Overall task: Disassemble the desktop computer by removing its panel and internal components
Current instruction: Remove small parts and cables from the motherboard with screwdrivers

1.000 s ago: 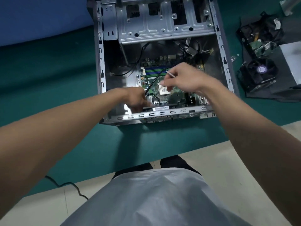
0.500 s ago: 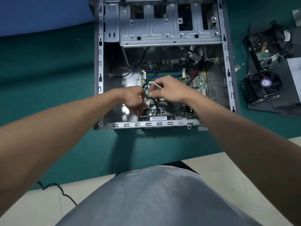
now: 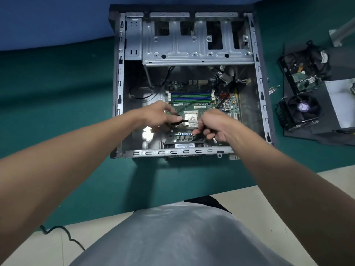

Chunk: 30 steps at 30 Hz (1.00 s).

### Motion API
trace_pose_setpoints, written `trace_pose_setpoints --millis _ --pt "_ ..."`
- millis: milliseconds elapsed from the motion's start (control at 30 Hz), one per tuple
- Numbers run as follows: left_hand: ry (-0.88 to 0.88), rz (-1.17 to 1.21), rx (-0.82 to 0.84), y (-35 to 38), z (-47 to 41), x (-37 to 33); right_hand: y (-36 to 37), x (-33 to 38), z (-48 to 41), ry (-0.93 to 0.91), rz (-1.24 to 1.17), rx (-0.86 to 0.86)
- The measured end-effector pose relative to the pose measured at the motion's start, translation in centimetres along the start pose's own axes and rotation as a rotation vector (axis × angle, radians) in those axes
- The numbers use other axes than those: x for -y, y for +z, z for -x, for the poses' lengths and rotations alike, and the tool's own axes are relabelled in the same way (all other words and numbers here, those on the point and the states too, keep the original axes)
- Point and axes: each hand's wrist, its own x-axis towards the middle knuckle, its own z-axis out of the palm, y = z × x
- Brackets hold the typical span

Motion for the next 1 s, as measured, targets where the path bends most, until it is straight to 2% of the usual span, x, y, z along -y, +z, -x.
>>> trace_pose_setpoints --millis 67,133,200,300,433,533,700,1000 --pt "0.017 0.199 0.057 0.7 0.3 -0.7 -0.5 -0.2 0.4 0.037 -0.061 0.012" --pt "0.092 0.269 -0.006 1.2 0.1 -1.5 -0.9 -0.4 0.8 0.013 -0.040 0.003" --pt "0.152 0.255 -0.079 1.6 -0.1 -2.7 -1.4 -0.5 1.0 -0.101 -0.026 -0.048" --pt "0.225 0.138 -0.128 2.3 -0.5 -4.2 -2.7 -0.2 1.6 -0.331 -0.130 -0.071" --pt "0.297 0.058 -0.129 3.2 -0.8 -5.7 -3.7 0.2 1.7 -0.529 0.099 -0.222" --pt "0.283 0.051 -0.102 3.2 -0.7 -6.6 -4.5 0.2 1.3 -0.525 0.092 -0.250" --pt "0.287 -0.061 -0.174 3.5 -0.7 -7.0 -5.3 0.1 1.0 -0.543 0.116 -0.205" --pt "0.253 -0.035 -0.270 6.0 -1.0 -7.2 -6.7 0.8 0.9 -0.671 0.578 -0.251"
